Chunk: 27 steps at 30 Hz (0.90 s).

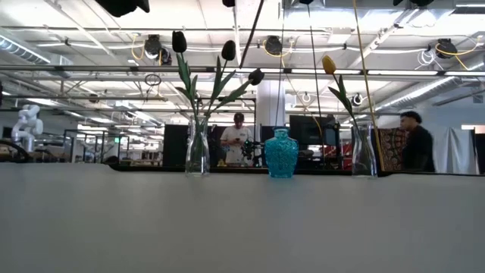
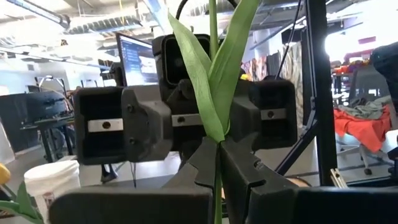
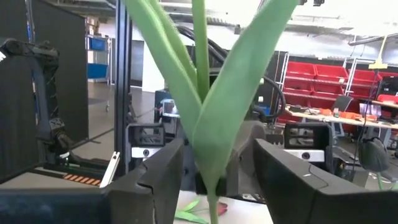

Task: Sort flowers into vase by color
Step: Put the flower into the right transparent flower vase

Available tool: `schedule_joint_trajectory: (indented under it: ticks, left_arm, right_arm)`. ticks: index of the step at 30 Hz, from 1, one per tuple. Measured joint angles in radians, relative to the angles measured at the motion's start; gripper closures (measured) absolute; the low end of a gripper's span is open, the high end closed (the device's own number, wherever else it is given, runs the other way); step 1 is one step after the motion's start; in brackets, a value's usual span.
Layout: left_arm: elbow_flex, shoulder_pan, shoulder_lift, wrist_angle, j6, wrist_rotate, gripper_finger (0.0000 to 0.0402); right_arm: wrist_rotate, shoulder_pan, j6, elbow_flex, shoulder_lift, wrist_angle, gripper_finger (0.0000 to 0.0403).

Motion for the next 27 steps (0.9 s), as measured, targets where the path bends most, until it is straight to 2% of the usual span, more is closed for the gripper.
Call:
schedule_joint_trajectory:
  ticks: [10,27]
  left_arm:
    - [0.000,0.000,0.000,-0.061,0.000,-0.006,0.0388]
    - [0.000,0.000,-0.001,-0.058,0.000,-0.013,0.0388]
  right_arm:
    - [0.000,0.000,-0.007,0.000,0.000,0.004,0.0223]
    - [-0.001,0.000,-0.008,0.000,-0.001,0.005,0.0334]
